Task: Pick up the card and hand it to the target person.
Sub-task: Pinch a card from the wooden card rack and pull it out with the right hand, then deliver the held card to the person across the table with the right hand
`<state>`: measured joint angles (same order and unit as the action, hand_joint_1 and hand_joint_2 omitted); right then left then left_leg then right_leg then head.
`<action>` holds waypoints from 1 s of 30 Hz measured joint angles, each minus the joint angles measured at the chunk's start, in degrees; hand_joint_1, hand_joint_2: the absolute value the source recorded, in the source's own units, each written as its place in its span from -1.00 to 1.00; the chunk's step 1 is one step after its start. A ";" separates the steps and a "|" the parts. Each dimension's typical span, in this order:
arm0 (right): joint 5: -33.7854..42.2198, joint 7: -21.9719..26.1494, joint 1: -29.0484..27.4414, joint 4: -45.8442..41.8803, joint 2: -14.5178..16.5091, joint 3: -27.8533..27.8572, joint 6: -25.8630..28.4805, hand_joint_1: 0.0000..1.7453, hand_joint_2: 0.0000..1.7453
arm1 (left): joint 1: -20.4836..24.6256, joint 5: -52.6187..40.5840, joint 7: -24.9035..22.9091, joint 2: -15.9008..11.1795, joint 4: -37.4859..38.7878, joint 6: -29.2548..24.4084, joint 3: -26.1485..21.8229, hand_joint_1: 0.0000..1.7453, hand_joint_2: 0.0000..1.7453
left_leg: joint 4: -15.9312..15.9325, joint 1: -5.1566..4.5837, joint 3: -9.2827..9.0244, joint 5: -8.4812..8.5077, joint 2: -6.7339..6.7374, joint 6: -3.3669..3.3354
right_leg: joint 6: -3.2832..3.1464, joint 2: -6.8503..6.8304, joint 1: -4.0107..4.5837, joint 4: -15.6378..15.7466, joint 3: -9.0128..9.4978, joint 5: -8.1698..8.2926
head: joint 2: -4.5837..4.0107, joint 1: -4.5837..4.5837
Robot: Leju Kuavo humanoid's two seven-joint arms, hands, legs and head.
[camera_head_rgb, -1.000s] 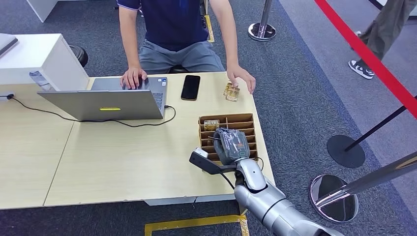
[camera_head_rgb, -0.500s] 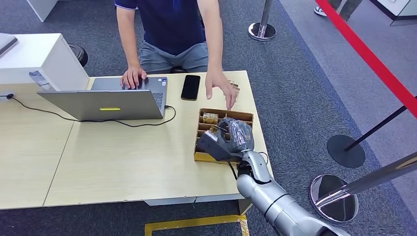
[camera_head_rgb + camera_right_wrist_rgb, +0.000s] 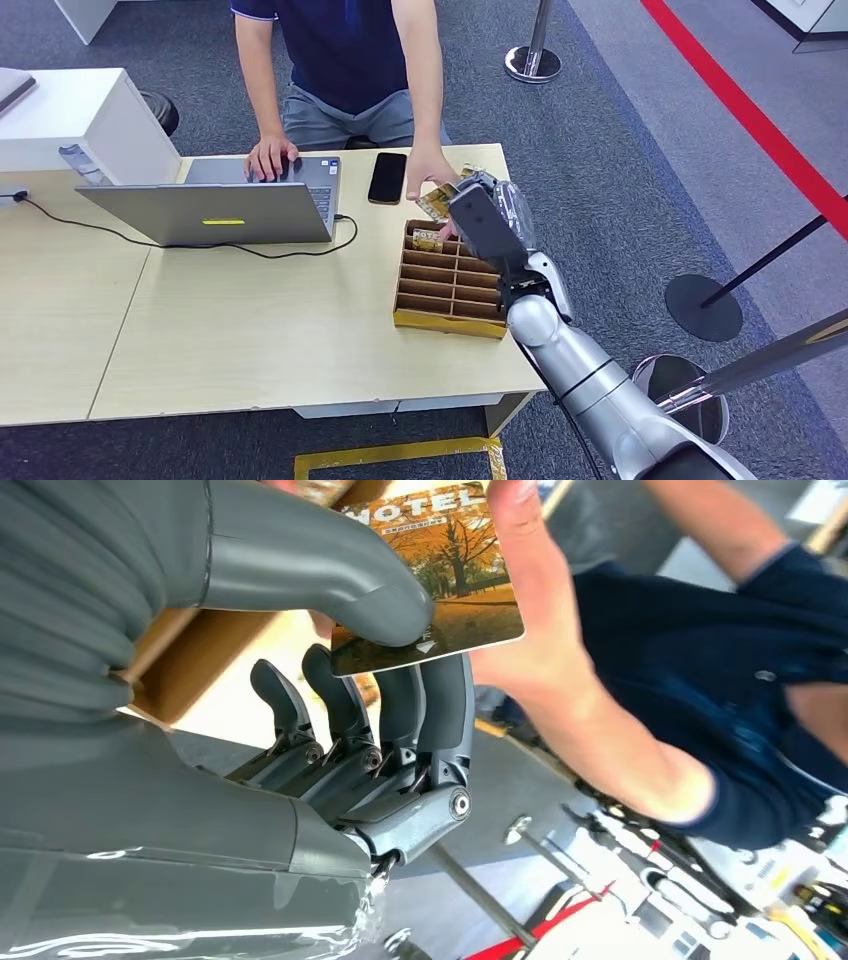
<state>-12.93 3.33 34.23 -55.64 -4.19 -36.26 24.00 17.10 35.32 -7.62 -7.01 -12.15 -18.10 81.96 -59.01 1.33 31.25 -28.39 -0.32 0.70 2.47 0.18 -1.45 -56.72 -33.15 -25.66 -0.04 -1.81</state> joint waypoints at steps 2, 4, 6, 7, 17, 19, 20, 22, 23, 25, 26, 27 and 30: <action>1.16 0.46 0.42 -0.98 -0.15 0.59 -0.24 0.60 1.00 | 0.09 -0.02 -0.01 -0.01 0.00 0.09 0.00 -1.00 1.00 | 0.00 0.00 0.00 0.00 0.00 0.00 | 0.00 0.00 0.00 0.00 0.00 0.00 | 0.00 0.00; 1.76 0.89 0.80 -1.62 -0.26 1.08 -0.22 0.60 1.00 | 0.21 -0.07 -0.01 -0.01 0.01 0.11 0.00 -1.00 1.00 | 0.00 0.00 0.01 0.00 0.00 0.00 | 0.00 0.00 0.00 0.00 0.00 0.00 | 0.00 -0.01; 2.27 1.35 1.47 -1.97 -0.35 1.50 -0.16 0.60 1.00 | 0.43 -0.09 -0.01 -0.01 0.02 0.11 0.00 -1.00 1.00 | 0.00 0.00 0.02 0.00 0.00 0.00 | 0.00 0.00 0.00 0.01 -0.01 0.00 | 0.00 0.00; 2.50 1.60 2.01 -2.08 -0.40 1.74 -0.11 0.70 1.00 | 0.57 -0.09 -0.02 -0.01 0.02 0.14 0.00 -1.00 1.00 | 0.00 0.00 0.02 0.00 0.00 0.00 | 0.00 0.00 0.00 0.01 -0.01 0.00 | 0.00 -0.01; 1.58 3.50 3.64 -1.55 0.01 1.91 1.24 1.00 1.00 | 0.77 -0.56 -0.36 0.10 0.02 0.95 0.00 -1.00 1.00 | 0.00 0.00 0.03 0.00 -0.01 0.00 | 0.00 -0.01 0.00 0.00 0.00 0.00 | 0.00 -0.01; 1.58 3.54 3.71 -1.44 0.11 1.89 1.24 1.00 1.00 | 0.77 -0.76 -0.36 0.10 0.02 0.97 0.00 -1.00 1.00 | 0.00 0.00 0.03 0.00 -0.01 0.00 | 0.00 -0.01 0.00 0.00 0.00 0.00 | 0.00 -0.01; 1.58 3.54 3.71 -1.43 0.16 1.88 1.24 1.00 1.00 | 0.77 -0.86 -0.36 0.11 0.02 0.97 0.00 -1.00 1.00 | 0.00 0.00 0.03 -0.01 -0.01 0.00 | 0.00 -0.01 0.00 0.00 0.00 0.00 | 0.00 -0.01; 1.58 3.54 3.72 -1.43 0.24 1.87 1.24 1.00 1.00 | 0.77 -0.99 -0.37 0.12 0.02 0.97 0.00 -1.00 1.00 | 0.00 0.00 0.03 0.00 -0.01 0.00 | 0.00 -0.01 0.00 0.00 0.00 0.00 | 0.00 -0.01; 1.58 3.53 3.72 -1.43 0.25 1.86 1.24 0.92 1.00 | 0.77 -1.02 -0.38 0.13 0.02 0.97 0.00 -1.00 1.00 | 0.00 0.00 0.03 0.00 -0.01 0.00 | 0.00 -0.01 0.00 0.00 0.00 0.00 | 0.00 -0.01; 1.59 3.54 3.72 -1.43 0.26 1.87 1.24 -0.08 1.00 | 0.77 -1.03 -0.41 0.14 0.02 0.97 0.00 -1.00 0.00 | 0.00 0.00 0.03 0.00 -0.01 0.00 | 0.00 -0.01 0.00 0.00 0.00 0.00 | 0.00 -0.01; 1.60 3.55 3.72 -1.43 0.28 1.87 1.24 -0.58 1.00 | 0.77 -0.99 -0.42 0.15 0.02 0.99 0.00 -1.00 -0.50 | 0.00 0.00 0.03 0.00 -0.01 0.00 | 0.00 -0.01 0.00 0.00 0.00 0.00 | 0.00 0.00; 1.62 3.56 3.72 -1.43 0.31 1.88 1.24 -1.00 1.00 | 0.76 -0.90 -0.42 0.15 0.02 1.00 0.00 -1.00 -1.00 | 0.00 0.00 0.03 0.00 -0.01 0.00 | 0.00 -0.01 0.00 0.00 0.00 0.00 | 0.00 -0.01; 2.01 3.63 3.72 -1.43 0.36 1.88 1.22 -1.00 1.00 | 0.69 -0.12 -0.36 0.16 0.02 0.99 0.00 -1.00 -1.00 | 0.00 0.00 0.03 0.00 -0.01 0.00 | 0.00 -0.01 0.00 0.00 0.00 0.00 | 0.00 -0.01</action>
<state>-10.92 6.96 37.95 -57.07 -3.83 -34.38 25.23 17.80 35.20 -7.98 -6.85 -12.13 -17.11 81.96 -59.01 1.34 31.27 -28.39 -0.33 0.70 2.47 0.17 -1.45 -56.72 -33.15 -25.66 -0.04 -1.81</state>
